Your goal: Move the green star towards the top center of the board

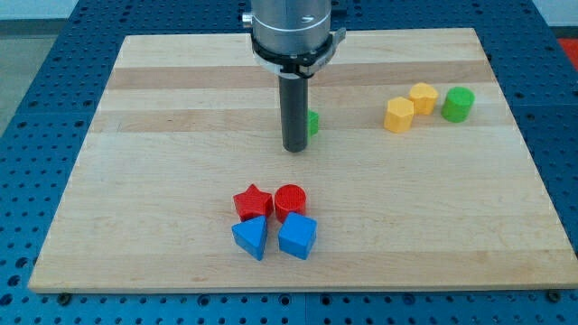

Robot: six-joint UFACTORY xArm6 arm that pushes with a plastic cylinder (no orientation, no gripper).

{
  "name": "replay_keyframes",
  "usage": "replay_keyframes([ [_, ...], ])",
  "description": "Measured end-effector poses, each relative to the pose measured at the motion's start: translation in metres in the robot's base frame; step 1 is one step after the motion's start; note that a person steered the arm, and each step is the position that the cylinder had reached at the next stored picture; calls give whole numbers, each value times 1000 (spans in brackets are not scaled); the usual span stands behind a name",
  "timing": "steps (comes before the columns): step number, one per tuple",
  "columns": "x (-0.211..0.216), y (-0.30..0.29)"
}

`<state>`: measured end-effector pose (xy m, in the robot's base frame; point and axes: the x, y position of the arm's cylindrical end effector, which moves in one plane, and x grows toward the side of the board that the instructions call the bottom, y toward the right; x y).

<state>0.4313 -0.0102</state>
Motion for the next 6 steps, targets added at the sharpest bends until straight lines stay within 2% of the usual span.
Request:
replay_keyframes([
  [1, -15, 4],
  [3, -20, 37],
  [6, -84, -3],
])
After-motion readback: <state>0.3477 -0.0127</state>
